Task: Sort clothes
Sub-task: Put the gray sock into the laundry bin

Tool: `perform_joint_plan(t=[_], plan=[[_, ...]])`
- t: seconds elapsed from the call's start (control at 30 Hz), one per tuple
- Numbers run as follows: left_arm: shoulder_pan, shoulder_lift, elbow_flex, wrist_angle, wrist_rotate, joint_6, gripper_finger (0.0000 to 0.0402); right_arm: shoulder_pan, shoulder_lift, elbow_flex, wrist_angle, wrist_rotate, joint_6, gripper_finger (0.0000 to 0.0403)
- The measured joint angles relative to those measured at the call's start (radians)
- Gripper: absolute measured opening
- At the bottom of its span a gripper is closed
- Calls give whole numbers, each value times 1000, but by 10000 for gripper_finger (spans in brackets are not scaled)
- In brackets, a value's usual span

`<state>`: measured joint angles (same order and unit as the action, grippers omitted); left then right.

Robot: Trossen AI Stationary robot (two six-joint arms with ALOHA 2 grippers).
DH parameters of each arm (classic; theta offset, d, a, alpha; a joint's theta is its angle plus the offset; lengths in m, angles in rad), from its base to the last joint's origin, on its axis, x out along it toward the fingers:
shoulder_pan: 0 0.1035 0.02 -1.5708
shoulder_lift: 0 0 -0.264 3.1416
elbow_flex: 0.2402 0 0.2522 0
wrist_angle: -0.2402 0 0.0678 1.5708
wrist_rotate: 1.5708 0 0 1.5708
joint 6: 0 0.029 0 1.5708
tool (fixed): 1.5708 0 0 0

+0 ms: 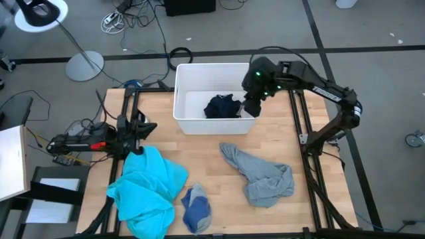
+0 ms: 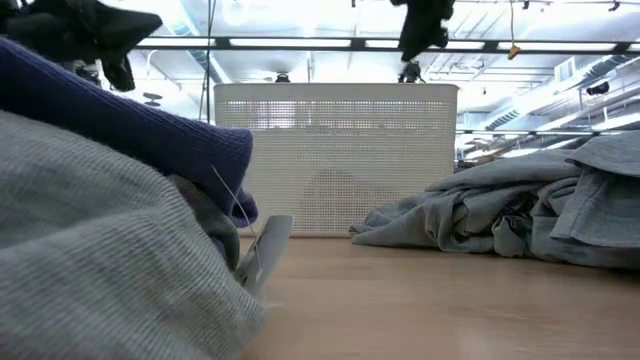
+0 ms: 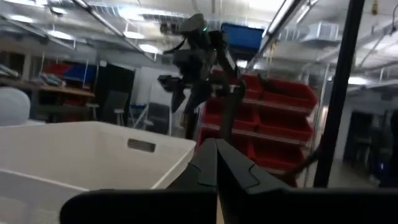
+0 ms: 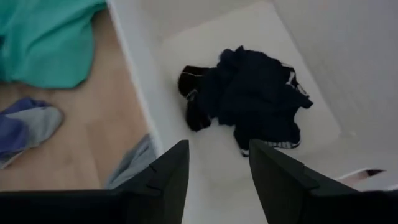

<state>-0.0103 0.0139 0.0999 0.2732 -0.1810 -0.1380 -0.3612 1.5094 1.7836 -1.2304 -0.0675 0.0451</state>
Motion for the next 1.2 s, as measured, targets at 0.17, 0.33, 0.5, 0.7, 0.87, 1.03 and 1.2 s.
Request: perform_joint_plan(t=[0.17,0.33,0.5,0.7,0.87,1.03,1.2], plan=[[-31,125,152,-239,-16,-26,1,80,-83,0,-40,77,74,166],[-87,366,298,-338,-48,-50,1,191,-164,-40,-59,190,174,166],[-176,647,456,-410,-71,-82,1,301,-235,-136,-60,310,293,166],[-331,917,672,-533,-194,-140,1,436,-308,-317,-31,379,437,166],[-441,1091,785,-564,-246,-249,1,606,-391,-558,103,499,589,166],[-503,1224,838,-566,-252,-343,1,773,-454,-795,336,581,704,166],[-510,1327,879,-565,-247,-387,1,868,-453,-958,534,615,757,166]])
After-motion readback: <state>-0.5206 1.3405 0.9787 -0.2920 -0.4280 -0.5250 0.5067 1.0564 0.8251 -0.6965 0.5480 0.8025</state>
